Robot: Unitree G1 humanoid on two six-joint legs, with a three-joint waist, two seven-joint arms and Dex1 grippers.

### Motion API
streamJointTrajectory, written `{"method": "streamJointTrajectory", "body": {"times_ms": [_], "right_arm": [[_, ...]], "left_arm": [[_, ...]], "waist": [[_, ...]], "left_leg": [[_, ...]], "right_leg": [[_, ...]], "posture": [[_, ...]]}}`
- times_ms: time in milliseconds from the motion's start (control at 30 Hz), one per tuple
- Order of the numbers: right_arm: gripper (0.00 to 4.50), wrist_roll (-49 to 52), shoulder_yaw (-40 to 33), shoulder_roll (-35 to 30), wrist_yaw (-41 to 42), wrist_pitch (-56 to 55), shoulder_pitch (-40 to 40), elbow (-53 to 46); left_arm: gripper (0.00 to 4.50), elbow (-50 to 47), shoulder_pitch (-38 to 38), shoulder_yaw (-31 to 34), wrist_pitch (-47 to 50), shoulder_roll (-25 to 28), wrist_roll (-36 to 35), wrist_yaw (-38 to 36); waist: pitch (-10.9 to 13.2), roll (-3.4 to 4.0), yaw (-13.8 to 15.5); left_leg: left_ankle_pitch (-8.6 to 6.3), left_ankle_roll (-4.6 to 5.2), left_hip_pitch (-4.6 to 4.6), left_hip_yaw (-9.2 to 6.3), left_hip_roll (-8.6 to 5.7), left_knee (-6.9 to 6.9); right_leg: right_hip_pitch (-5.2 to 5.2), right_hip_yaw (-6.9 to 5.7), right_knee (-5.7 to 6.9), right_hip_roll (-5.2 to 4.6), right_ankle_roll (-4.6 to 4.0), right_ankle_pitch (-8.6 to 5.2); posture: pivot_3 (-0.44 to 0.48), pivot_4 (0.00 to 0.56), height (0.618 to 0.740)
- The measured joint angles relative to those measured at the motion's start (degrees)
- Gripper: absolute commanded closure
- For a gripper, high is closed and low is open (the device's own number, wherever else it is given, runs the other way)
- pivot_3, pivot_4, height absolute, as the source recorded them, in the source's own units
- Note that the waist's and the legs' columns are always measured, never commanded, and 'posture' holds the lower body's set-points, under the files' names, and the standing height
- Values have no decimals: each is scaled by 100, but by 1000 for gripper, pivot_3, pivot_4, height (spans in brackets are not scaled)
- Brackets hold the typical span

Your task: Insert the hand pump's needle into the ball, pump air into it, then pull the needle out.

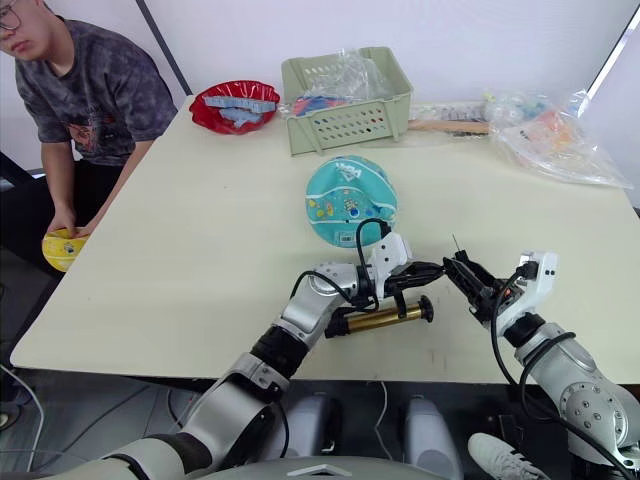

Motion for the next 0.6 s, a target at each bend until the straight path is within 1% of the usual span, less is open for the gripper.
{"method": "streamJointTrajectory", "body": {"times_ms": [33, 67, 600], "right_arm": [[3975, -11, 1, 1, 1, -9, 0, 2], [4147, -11, 1, 2, 16, -15, 0, 2], [4150, -263, 15, 23, 254, -46, 92, 18]], "left_arm": [[4500, 0, 1, -1, 0, 4, 0, -16], [4500, 0, 3, -2, 0, 6, 0, -32], [4500, 0, 75, -6, 2, 39, -2, -173]], "waist": [[0, 0, 0], [0, 0, 0], [0, 0, -1]], "left_leg": [[0, 0, 0, 0, 0, 0], [0, 0, 0, 0, 0, 0], [0, 0, 0, 0, 0, -1]], "right_leg": [[0, 0, 0, 0, 0, 0], [0, 0, 0, 0, 0, 0], [0, 0, 0, 0, 0, 0]], "posture": [[0, 150, 740], [0, 150, 740], [0, 150, 740]]}}
